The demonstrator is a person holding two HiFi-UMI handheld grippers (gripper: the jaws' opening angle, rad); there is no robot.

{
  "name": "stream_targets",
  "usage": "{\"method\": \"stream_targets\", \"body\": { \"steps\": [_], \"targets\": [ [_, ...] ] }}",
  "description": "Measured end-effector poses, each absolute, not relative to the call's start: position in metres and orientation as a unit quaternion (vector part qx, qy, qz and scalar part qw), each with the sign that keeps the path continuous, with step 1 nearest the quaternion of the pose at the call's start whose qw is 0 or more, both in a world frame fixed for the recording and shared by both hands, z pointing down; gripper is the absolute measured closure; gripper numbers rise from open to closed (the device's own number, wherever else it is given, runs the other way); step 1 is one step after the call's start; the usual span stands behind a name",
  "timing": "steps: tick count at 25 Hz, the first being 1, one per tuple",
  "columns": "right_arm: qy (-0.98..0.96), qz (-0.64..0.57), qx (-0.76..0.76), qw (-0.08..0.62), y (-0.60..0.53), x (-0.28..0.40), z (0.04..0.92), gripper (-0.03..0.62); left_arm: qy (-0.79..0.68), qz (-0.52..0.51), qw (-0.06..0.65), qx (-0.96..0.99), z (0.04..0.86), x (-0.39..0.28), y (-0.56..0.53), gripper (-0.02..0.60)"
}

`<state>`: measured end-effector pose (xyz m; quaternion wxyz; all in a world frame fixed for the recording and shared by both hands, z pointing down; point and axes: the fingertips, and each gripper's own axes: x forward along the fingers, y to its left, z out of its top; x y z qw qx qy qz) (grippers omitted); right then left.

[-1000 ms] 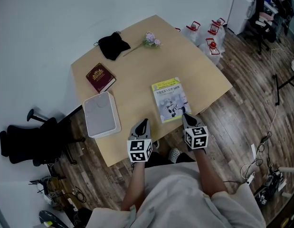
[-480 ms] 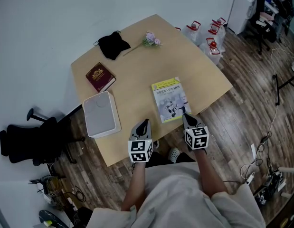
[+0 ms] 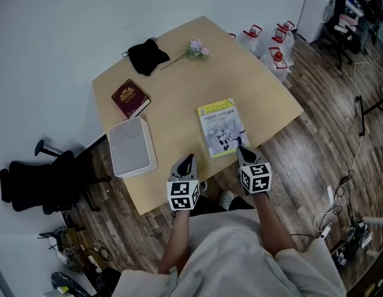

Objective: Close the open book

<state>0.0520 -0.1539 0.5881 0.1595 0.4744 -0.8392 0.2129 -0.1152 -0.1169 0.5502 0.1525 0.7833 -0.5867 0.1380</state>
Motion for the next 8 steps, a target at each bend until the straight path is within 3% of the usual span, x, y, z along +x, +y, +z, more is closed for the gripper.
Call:
{"method": "stream_targets", "body": {
  "steps": [8],
  "targets": [
    [-0.841, 0.21, 0.471, 0.161, -0.1535, 0.0502, 0.5902, 0.586, -0.587, 0.141, 0.155, 0.782, 0.5555, -0.1161, -0.1167, 0.558]
  ]
}}
